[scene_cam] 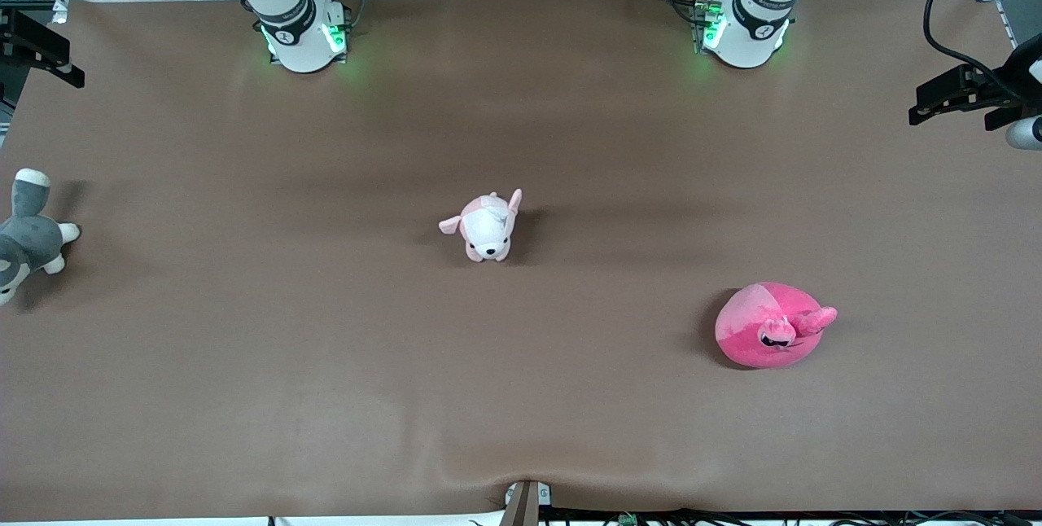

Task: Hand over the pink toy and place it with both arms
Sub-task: 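Reach the left gripper down toward the pink plush toy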

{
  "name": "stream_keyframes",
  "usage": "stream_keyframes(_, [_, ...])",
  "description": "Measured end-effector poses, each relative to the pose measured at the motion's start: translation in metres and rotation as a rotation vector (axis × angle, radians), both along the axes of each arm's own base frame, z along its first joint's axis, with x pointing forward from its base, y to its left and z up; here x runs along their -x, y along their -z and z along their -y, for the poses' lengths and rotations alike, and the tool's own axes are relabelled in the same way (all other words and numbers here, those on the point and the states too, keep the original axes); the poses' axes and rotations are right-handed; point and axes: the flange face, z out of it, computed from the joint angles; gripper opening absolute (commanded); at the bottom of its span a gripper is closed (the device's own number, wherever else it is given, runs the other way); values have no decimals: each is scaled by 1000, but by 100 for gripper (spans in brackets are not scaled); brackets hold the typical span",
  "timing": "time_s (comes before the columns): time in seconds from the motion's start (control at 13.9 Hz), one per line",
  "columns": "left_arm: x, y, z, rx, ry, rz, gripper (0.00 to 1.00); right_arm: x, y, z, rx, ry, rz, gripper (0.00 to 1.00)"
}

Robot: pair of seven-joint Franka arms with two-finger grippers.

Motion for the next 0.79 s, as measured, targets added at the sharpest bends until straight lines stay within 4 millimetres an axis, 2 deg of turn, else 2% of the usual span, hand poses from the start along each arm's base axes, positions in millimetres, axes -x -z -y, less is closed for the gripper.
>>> stream_keyframes(0.36, [0,-1,4,15,-34,2,100,0,0,0,0,0,0,100])
stream_keyframes(0.57, [-5,4,2,1,-166,-7,100,0,0,0,0,0,0,100])
stream_keyframes(0.79, [-21,12,1,-12,-361,17,100,0,0,0,0,0,0,100])
